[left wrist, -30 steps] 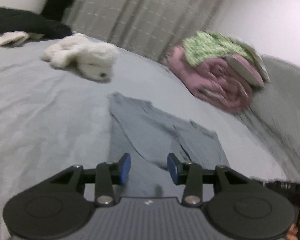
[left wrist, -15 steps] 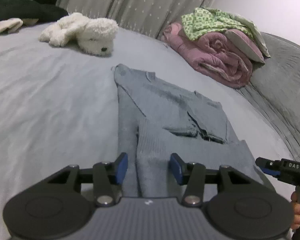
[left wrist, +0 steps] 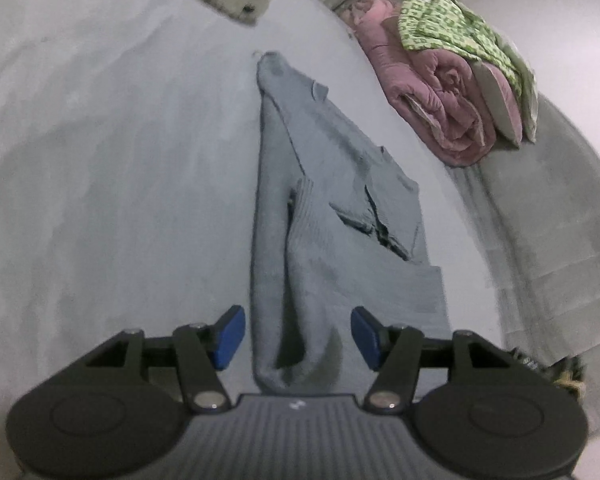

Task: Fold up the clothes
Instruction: 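Open both grippers and release the folded hem, then grasp the folded hem edge with the left gripper while the right gripper grasps it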

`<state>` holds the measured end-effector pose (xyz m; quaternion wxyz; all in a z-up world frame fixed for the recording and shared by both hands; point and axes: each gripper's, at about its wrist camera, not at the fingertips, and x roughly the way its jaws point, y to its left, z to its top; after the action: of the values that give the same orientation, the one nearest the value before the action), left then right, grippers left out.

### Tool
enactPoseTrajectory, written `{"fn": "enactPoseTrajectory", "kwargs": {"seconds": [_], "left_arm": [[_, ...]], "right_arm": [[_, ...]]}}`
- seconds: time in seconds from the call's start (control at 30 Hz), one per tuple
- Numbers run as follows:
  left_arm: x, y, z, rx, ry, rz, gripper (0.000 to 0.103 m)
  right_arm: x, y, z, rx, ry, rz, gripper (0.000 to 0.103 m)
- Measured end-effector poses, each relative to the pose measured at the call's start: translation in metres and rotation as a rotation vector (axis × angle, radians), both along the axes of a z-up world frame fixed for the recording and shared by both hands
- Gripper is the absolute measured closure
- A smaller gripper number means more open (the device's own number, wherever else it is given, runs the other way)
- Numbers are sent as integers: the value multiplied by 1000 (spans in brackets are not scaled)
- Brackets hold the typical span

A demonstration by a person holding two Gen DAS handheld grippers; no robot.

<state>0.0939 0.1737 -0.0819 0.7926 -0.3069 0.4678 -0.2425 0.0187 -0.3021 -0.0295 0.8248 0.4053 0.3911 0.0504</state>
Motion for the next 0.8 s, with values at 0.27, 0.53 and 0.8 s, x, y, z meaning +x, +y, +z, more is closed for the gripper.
{"fn": "enactPoseTrajectory", "kwargs": {"seconds": [0.27, 0.53, 0.8], "left_arm": [[1, -18, -23, -108, 12, 1, 46], [0, -24, -40, -183, 32, 54, 84], [-9, -13, -28, -306, 97, 131, 88]], "right_arm": [[6, 2, -25, 212, 23, 59, 59], [12, 10, -29, 246, 16, 72, 85], [1, -6, -18, 376, 7, 19, 87]]}}
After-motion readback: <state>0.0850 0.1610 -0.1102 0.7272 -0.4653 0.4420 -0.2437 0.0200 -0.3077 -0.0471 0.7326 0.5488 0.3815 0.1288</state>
